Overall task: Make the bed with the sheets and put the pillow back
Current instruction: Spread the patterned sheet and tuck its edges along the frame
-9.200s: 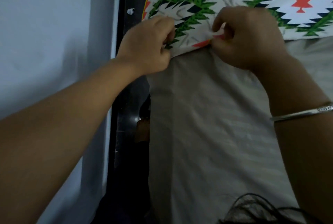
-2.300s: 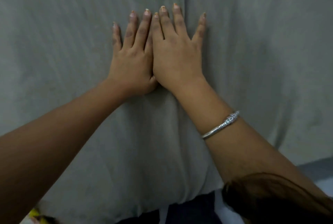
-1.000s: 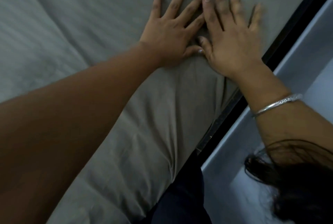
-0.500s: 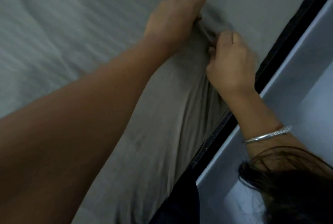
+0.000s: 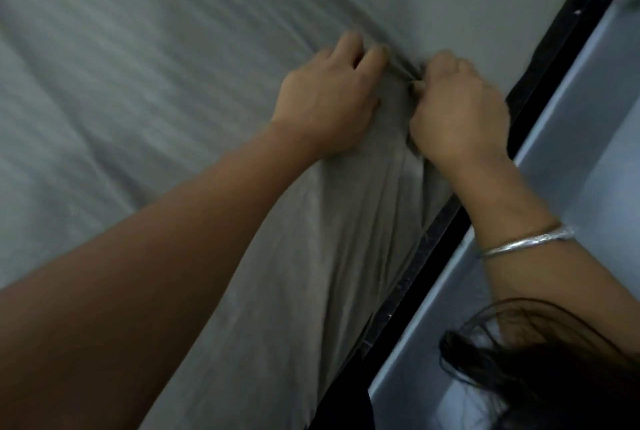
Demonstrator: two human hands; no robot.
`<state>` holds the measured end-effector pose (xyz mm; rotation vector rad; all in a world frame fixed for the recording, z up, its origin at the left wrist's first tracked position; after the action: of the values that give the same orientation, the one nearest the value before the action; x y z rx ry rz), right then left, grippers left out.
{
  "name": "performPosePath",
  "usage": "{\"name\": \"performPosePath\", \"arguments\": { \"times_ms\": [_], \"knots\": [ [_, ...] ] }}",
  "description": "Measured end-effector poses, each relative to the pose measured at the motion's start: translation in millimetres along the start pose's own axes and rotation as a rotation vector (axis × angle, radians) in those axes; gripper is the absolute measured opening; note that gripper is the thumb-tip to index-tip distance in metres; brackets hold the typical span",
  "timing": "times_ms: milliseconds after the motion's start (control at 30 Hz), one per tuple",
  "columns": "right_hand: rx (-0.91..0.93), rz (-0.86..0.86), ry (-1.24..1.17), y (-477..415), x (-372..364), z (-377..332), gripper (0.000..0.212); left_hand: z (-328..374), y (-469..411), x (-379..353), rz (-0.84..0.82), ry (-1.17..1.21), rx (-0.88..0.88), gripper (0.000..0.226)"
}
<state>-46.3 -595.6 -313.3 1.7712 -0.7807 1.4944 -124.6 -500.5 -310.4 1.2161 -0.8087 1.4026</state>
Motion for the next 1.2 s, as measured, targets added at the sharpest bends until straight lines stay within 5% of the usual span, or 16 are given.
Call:
{"name": "performPosePath", "arguments": {
  "times_ms": [133,233,367,467,600,767,1033,1133,1200],
  "knots": [
    [-0.130,0.001,-0.091,-21.9,13.1,36.0,0.030,-4.7,-28.5,-2.6,-0.092,-0.044,0.055,0.038],
    [-0.067,-0.059,-0.067,-31.5,11.5,26.5,0.042,-1.5,-44.9,-0.4,-0.104,-0.079,0.071,0.022],
    [0.045,-0.079,0.053,-48.8,9.3,21.7,0.027,6.7,-49.8,7.8,-0.034,-0.019,0.081,0.019],
    [-0.061,-0.009,-0.023,-65.3,22.5,42.5,0.023,6.6,-55.2,14.9,0.082,0.096,0.066,0.027],
    [-0.045,-0.016,-0.024,-71.4,26.9,34.7,0.037,0.4,-88.8,13.1,-0.024,0.110,0.103,0.045],
    [-0.002,-0.090,0.091,-94.1,16.2,32.1,0.020,5.0,-112.2,15.0,0.006,-0.026,0.085,0.014],
    [-0.014,0.007,0.013,-123.4,43.0,49.7,0.030,5.8,-152.2,38.7,0.088,0.219,0.054,0.024],
    [-0.102,0.030,-0.026,-154.2,42.2,61.1,0.041,-12.0,-178.6,30.4,-0.016,0.179,0.111,0.041],
    [-0.049,-0.018,0.005,-172.5,33.2,53.5,0.036,-20.7,-193.1,25.7,-0.033,0.083,0.137,0.034]
  ]
}}
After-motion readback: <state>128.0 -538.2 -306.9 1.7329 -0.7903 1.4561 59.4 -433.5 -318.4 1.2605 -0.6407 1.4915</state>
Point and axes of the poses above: each hand's wrist, its own y-axis away from the middle knuckle, its own x-axis out of the back of the hand, z = x × y, the point moved 8 cm from there along -y, towards the middle knuckle, and after that the axes turned 7 degrees about -x, right-handed, at the moved point
